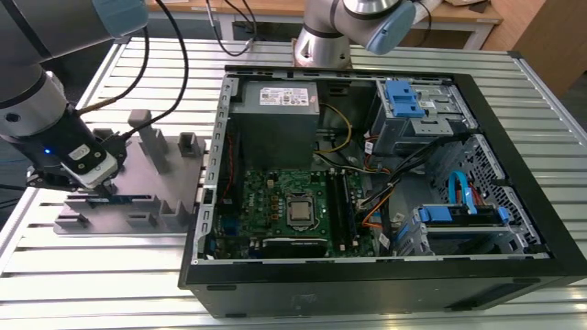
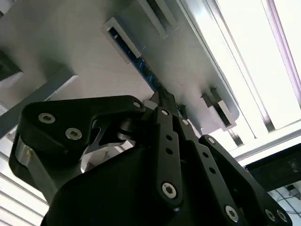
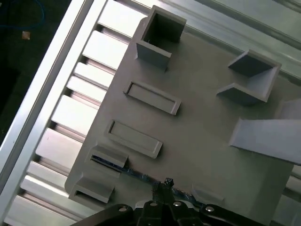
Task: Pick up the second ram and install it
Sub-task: 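Pick up the second ram and move it above second insertion slot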
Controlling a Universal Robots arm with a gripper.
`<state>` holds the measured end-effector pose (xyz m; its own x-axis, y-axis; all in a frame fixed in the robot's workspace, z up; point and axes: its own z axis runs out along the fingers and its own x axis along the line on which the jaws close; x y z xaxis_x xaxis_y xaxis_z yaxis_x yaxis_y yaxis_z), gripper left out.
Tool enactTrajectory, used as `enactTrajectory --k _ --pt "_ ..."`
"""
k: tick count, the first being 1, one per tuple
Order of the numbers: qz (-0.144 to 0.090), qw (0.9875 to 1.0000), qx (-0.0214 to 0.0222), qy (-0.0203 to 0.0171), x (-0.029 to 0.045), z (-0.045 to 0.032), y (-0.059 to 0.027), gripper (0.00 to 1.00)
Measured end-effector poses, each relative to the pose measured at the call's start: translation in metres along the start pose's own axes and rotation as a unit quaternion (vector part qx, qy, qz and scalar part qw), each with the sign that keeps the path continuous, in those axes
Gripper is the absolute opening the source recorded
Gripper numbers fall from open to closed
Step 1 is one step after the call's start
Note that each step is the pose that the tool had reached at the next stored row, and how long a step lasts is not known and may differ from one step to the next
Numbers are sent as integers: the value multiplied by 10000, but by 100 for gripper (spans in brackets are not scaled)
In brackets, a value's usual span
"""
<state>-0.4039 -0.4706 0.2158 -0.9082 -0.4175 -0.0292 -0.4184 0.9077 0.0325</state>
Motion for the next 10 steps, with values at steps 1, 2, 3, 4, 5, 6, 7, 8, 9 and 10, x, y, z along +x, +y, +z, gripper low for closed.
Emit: enactTrajectory --k 1,2,3,4,5,6,7,8,9,10 --pt "-90 10000 -3 3 0 0 0 11" --pt "-178 9998 -5 6 0 1 0 11" --pt "-271 9996 -8 9 0 1 0 11" --pt "-358 9994 -11 12 0 1 0 11" --pt "-445 9990 -13 14 0 1 0 11" --pt "-530 9986 -16 17 0 2 0 11" --pt "-616 9981 -18 20 0 2 0 11" --pt "-698 9976 -20 23 0 2 0 11" --pt "-783 9969 -23 25 0 2 0 11" --pt "-864 9963 -25 28 0 2 0 11"
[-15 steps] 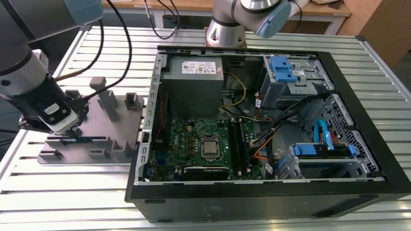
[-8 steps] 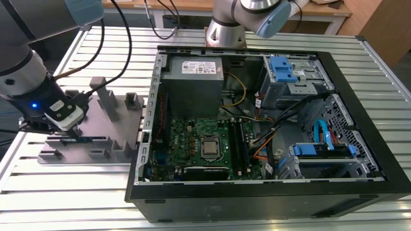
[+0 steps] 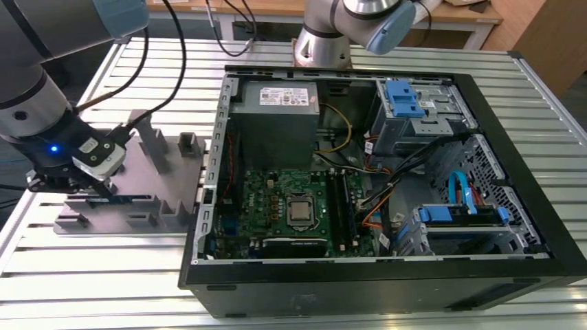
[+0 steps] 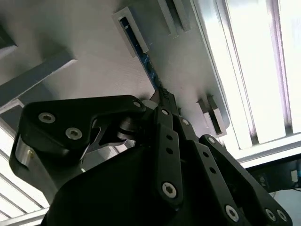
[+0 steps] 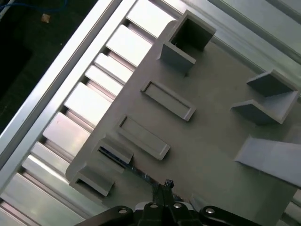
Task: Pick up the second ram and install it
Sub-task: 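Pick up the second ram and move it above second insertion slot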
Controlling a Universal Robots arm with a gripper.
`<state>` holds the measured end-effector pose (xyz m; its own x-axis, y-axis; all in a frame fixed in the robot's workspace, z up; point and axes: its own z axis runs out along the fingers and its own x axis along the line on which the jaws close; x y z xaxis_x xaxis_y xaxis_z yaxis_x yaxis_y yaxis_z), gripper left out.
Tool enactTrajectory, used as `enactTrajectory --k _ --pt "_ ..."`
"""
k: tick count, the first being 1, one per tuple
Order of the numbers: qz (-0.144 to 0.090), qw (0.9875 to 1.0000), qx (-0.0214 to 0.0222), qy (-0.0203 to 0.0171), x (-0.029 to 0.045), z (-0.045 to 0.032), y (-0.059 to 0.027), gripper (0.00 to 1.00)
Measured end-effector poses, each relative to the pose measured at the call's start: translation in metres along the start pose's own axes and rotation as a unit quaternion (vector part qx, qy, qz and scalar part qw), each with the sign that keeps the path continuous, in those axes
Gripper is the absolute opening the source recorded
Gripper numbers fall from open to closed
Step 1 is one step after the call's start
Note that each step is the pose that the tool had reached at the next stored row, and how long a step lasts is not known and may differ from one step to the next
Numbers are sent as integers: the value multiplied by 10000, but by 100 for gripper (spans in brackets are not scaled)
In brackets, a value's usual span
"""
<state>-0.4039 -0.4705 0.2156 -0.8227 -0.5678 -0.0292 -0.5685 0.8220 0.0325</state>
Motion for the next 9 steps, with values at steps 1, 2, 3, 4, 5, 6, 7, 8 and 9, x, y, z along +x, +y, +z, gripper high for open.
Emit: enactTrajectory --k 1,2,3,4,5,6,7,8,9 --pt "-87 10000 -3 3 0 0 0 11" --pt "-171 9999 -5 5 0 0 0 11" --pt "-252 9997 -7 8 0 1 0 11" --pt "-331 9995 -10 11 0 1 0 11" --pt "-410 9992 -12 13 0 1 0 11" --pt "-489 9988 -14 16 0 1 0 11" --pt "-566 9984 -16 18 0 1 0 11" --pt "-640 9979 -19 21 0 2 0 11" --pt "-711 9975 -21 23 0 2 0 11"
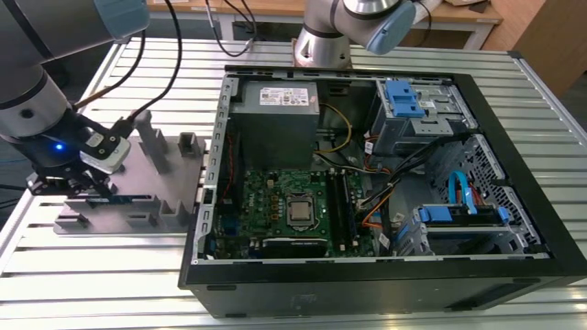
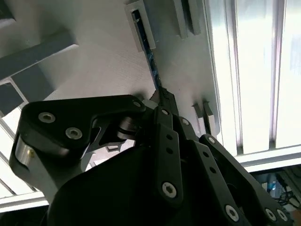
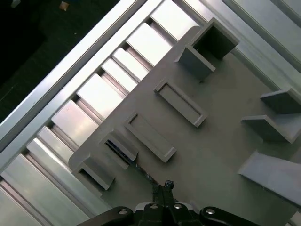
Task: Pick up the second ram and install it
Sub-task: 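Pick up the second ram and move it above second insertion slot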
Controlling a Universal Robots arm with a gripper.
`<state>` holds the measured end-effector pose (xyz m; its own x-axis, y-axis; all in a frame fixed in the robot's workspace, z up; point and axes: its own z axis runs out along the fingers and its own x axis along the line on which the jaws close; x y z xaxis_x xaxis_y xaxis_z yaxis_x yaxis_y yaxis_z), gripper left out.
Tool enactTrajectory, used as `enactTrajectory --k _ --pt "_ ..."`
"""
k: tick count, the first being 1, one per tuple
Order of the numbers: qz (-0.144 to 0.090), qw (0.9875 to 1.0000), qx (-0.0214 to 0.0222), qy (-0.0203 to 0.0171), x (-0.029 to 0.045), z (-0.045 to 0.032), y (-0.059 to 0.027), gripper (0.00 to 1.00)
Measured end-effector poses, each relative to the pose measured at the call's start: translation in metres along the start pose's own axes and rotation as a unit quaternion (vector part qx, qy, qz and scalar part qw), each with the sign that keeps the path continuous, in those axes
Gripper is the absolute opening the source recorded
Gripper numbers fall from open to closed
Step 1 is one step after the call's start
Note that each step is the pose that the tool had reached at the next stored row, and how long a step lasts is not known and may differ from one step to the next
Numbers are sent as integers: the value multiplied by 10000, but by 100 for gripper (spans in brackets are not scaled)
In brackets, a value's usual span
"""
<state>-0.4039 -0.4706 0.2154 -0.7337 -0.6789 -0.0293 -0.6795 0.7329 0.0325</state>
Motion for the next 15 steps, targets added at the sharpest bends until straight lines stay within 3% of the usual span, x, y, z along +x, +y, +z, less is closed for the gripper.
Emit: enactTrajectory --k 7,15 --pt "-497 9988 -15 16 0 1 0 11" --pt "-1058 9944 -31 34 0 2 0 11"
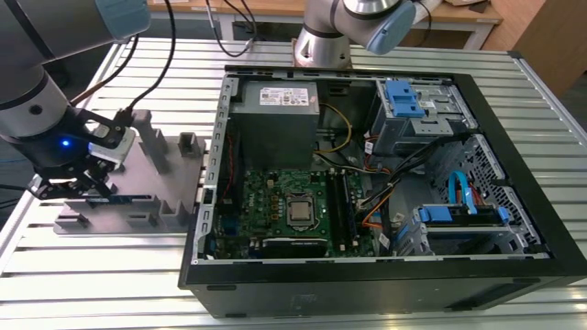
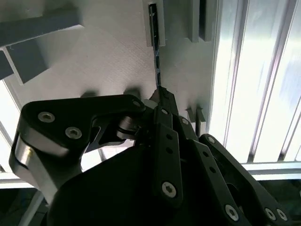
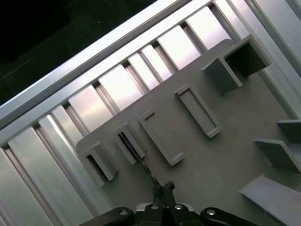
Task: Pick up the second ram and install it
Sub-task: 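Pick up the second ram and move it above second insertion slot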
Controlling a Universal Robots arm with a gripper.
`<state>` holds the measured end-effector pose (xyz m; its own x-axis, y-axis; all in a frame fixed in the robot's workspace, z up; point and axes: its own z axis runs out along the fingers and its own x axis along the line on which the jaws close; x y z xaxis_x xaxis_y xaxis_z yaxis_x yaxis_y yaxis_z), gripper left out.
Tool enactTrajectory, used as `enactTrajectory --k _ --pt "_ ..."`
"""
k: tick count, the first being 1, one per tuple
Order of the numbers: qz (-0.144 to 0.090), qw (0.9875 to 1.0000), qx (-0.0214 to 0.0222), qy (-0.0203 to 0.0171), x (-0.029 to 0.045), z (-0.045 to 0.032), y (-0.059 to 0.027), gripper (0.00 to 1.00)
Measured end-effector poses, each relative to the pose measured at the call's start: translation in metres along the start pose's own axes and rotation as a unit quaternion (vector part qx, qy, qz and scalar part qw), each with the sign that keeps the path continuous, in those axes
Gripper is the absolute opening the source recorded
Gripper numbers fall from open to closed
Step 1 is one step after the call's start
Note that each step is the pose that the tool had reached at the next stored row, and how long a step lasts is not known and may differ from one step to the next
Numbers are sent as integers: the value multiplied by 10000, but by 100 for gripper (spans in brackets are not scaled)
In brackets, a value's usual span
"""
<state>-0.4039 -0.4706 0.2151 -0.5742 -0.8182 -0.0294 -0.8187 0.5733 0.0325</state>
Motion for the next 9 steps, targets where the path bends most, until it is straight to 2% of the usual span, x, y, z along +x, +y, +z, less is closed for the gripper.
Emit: enactTrajectory --k 5,9 --pt "-368 9993 -11 13 0 0 0 11" --pt "-705 9975 -21 23 0 1 0 11"
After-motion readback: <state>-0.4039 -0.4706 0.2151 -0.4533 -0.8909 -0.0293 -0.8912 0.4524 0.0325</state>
